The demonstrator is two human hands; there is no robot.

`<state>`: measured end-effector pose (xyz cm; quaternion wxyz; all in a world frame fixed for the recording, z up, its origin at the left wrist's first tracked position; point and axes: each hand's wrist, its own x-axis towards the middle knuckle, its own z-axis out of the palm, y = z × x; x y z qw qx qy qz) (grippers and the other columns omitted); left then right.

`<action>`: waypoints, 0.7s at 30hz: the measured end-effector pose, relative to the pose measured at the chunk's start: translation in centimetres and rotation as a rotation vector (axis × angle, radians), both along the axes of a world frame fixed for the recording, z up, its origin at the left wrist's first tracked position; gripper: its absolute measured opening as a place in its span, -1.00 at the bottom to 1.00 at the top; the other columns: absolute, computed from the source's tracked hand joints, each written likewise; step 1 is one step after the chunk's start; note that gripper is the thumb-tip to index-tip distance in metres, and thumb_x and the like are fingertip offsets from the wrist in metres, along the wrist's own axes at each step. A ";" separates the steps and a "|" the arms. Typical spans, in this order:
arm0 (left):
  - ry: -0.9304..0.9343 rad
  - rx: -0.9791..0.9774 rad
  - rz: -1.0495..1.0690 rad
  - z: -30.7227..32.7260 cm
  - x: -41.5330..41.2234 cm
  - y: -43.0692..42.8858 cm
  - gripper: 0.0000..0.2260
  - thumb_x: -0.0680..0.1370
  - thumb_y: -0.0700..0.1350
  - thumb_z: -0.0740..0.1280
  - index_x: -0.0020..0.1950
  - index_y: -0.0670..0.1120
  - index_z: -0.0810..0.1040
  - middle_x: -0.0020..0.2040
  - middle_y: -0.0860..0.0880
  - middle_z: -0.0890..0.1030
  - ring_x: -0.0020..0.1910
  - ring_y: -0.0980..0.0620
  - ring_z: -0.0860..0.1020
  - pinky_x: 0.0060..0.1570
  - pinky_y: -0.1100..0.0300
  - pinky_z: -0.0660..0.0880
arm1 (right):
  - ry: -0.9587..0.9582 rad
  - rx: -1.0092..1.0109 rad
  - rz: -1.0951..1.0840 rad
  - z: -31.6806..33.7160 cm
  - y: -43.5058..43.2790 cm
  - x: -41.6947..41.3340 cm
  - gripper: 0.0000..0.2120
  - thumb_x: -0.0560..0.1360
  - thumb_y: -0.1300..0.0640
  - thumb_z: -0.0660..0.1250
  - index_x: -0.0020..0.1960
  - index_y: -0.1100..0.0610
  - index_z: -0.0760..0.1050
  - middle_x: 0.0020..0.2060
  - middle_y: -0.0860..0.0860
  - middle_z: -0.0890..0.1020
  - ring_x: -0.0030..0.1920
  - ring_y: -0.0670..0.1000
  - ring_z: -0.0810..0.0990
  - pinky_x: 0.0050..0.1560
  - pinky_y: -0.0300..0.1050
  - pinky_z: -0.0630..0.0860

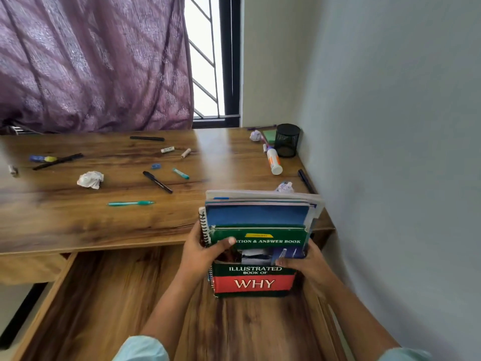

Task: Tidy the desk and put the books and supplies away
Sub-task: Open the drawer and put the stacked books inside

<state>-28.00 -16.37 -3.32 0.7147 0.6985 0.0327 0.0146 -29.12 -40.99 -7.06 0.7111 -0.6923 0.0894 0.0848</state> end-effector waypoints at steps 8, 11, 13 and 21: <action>-0.036 -0.009 0.036 0.1 -0.7 -1.5 -0.40 0.22 -0.19 0.53 0.15 0.13 0.35 0.04 0.04 0.61 -0.03 0.13 0.64 -0.12 0.21 0.60 | -0.037 -0.057 0.049 0.2 0.2 -0.2 -0.18 0.06 0.12 0.67 0.22 -0.01 0.36 0.09 0.02 0.62 0.05 0.01 0.65 0.01 0.07 0.61; -0.015 0.022 0.054 -0.4 -1.2 -1.7 -0.36 0.19 -0.12 0.56 0.13 0.17 0.31 0.06 0.01 0.60 -0.01 0.09 0.62 -0.07 0.12 0.58 | -0.060 -0.090 0.032 -0.5 0.5 -0.7 -0.22 0.14 0.12 0.63 0.26 0.00 0.32 0.12 0.02 0.60 0.07 0.01 0.64 0.04 0.10 0.61; -0.004 0.073 0.061 -0.9 -1.3 -1.3 -0.29 0.15 -0.04 0.61 0.18 0.13 0.32 0.07 0.01 0.60 0.02 0.04 0.62 -0.04 0.05 0.59 | -0.067 -0.108 0.028 -1.0 0.5 -1.1 -0.30 0.22 0.19 0.60 0.25 0.01 0.33 0.13 0.04 0.58 0.07 0.01 0.64 0.00 0.02 0.62; 0.112 0.256 -0.011 -5.9 -3.3 0.0 -0.48 0.36 -0.18 0.54 0.15 0.07 0.31 0.12 0.04 0.53 0.15 -0.02 0.55 0.12 -0.06 0.54 | -0.086 -0.212 0.063 -1.8 0.8 -1.9 -0.45 0.36 0.20 0.51 0.23 0.04 0.30 0.15 0.06 0.53 0.02 -0.10 0.59 -0.25 -0.37 0.56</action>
